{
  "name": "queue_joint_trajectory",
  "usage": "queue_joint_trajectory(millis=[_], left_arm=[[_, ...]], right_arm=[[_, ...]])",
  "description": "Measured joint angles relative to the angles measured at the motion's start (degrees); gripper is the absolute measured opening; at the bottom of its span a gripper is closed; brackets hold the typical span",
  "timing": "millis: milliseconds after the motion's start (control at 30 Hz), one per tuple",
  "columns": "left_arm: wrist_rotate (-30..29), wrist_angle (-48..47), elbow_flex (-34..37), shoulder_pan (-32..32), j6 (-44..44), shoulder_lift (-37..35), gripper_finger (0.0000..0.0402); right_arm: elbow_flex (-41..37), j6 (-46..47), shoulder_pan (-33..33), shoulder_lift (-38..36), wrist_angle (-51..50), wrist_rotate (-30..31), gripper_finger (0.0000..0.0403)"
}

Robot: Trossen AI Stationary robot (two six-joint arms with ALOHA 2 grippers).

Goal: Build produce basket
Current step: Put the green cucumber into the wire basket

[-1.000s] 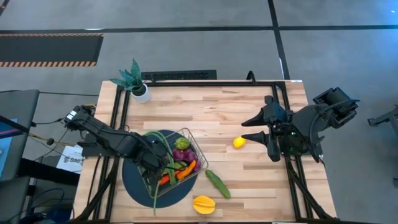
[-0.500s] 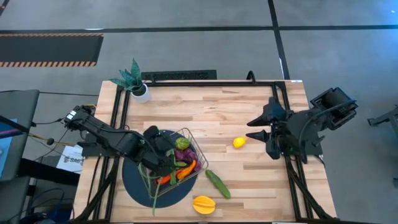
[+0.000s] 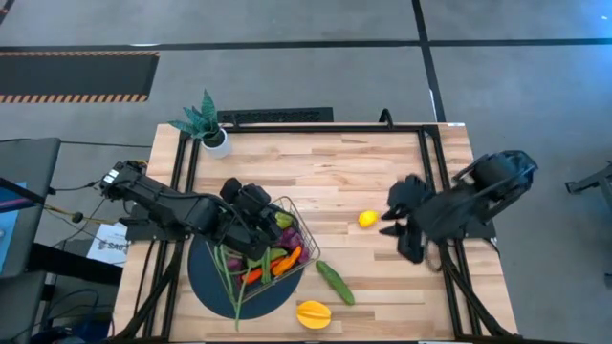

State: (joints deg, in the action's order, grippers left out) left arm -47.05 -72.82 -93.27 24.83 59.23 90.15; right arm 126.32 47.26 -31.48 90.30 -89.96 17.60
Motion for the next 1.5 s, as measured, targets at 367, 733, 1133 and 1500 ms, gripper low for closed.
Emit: queue_joint_trajectory(millis=[367, 733, 1133, 1500], left_arm=[[2.72, -0.47, 0.0, -0.31, -7.98, -0.89, 0.0238], [6.37, -8.62, 0.0, 0.92, -15.3, -1.71, 0.0238], [5.54, -10.23, 0.0, 4.46, -14.92, -5.7, 0.0238], [2.88, -10.24, 0.0, 5.41, -12.67, -6.8, 0.0238]], right_arm=[[-23.95, 20.43, -2.89, 0.15, 9.78, -6.94, 0.016], [-33.59, 27.96, -1.93, 10.37, 36.32, -10.48, 0.0158], [-33.7, 23.86, 2.72, 25.45, 39.33, -30.38, 0.0177], [-33.62, 20.2, 4.39, 25.22, 36.87, -22.4, 0.0185]])
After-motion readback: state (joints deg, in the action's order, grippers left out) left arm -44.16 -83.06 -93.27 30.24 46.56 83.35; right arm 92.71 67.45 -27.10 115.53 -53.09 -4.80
